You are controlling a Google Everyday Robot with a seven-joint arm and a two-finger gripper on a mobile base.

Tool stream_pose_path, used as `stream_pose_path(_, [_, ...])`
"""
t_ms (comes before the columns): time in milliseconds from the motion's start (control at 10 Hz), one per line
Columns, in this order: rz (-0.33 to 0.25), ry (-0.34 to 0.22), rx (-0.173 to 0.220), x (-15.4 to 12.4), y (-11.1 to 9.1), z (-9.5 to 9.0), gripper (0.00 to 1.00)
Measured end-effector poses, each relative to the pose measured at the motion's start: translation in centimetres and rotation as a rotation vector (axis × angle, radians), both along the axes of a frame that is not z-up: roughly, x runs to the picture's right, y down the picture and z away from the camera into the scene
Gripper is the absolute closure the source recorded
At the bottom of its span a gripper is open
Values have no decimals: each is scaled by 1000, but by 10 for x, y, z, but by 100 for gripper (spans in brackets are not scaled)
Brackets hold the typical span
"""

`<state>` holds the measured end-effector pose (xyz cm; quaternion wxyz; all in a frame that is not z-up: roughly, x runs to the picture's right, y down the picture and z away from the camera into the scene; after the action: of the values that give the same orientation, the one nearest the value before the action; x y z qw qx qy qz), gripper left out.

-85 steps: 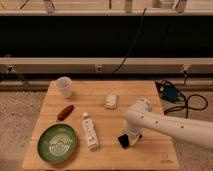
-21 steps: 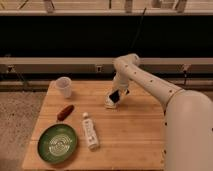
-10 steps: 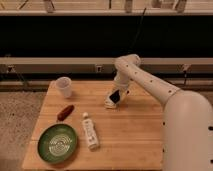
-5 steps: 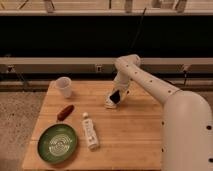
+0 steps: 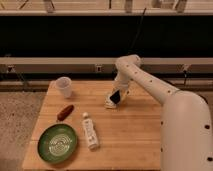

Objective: Place the eraser on the white sponge

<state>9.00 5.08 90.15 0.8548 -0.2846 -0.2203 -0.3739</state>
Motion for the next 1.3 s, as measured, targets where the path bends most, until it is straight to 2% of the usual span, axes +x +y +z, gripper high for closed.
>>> stream_pose_path(600, [-25, -24, -4, 0, -1, 2, 94])
stream_pose_path(700, [-30, -28, -4, 1, -1, 2, 85])
stream_pose_path(900, [-38, -36, -5, 0, -2, 3, 74])
stream_pose_path(1200, [-45, -41, -6, 1, -2, 4, 73])
stream_pose_path(1300, [-47, -42, -5, 1, -3, 5, 68])
